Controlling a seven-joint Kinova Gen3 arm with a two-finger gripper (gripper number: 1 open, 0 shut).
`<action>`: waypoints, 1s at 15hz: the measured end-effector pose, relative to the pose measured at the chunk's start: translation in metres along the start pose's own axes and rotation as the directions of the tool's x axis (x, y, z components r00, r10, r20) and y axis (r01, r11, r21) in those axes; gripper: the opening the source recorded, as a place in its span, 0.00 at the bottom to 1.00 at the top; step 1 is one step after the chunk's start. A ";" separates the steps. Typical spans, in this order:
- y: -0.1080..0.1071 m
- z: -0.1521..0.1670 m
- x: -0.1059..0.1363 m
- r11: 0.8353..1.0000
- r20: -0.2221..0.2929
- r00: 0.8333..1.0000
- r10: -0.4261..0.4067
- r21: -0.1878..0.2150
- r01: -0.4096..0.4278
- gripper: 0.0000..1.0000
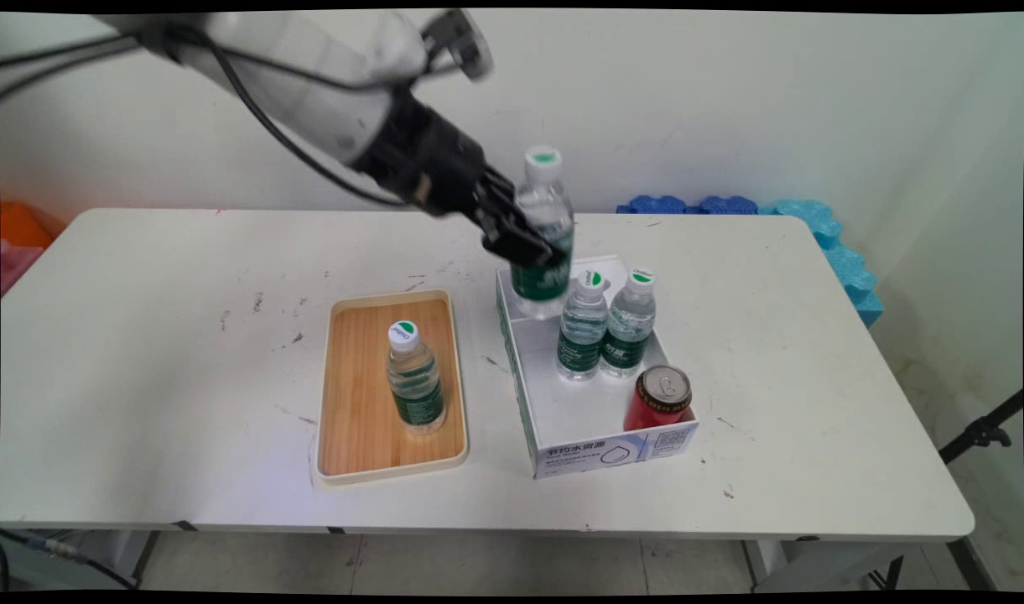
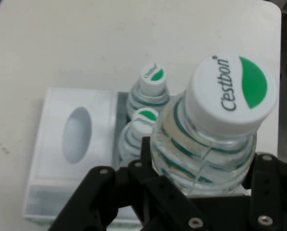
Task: Place the picked object on the tray
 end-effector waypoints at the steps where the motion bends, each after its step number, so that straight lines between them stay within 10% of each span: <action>1: -0.008 -0.012 0.002 1.000 0.001 1.000 0.001 0.002 -0.001 0.00; 9: -0.073 -0.090 -0.018 0.999 0.029 0.999 0.036 0.033 -0.037 0.00; 15: -0.103 -0.132 -0.083 0.998 0.064 0.996 0.056 0.021 -0.057 0.00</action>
